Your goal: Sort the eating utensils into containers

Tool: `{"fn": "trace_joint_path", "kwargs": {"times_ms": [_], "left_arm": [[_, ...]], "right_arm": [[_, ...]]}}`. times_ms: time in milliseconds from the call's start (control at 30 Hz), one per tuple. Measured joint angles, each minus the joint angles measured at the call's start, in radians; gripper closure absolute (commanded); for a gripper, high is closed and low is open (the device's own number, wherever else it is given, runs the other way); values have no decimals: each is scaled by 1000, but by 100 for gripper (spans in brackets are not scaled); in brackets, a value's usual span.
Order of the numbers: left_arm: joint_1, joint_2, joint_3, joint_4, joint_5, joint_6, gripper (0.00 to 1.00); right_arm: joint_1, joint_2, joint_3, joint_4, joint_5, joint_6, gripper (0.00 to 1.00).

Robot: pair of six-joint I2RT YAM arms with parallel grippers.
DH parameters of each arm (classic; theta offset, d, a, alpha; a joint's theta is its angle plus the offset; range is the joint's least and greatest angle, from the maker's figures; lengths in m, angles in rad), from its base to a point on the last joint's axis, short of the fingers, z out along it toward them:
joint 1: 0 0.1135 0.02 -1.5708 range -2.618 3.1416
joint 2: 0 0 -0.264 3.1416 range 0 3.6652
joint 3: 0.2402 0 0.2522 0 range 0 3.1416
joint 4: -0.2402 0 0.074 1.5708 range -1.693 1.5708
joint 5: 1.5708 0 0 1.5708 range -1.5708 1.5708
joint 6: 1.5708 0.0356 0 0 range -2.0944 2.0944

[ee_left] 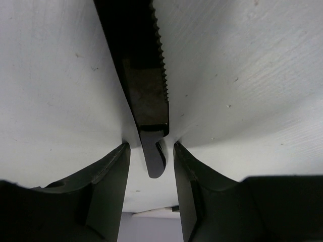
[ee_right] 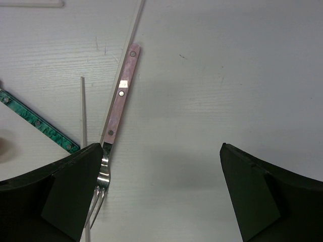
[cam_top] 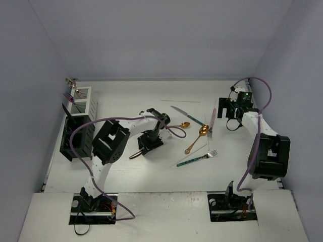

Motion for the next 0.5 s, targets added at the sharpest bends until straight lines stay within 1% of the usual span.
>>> {"fn": "trace_joint_path", "kwargs": {"times_ms": [33,67,267,500], "left_arm": [[-3,11,13,-14,-4,4,65],[-5,22,27,-28,-9,7,69],[-9,77,90,-107,-37,24,99],[-9,91,111,-129,-39,20,100]], "right_arm": [[0,0,0,0,0,0,0],[0,0,0,0,0,0,0],[0,0,0,0,0,0,0],[0,0,0,0,0,0,0]]}}
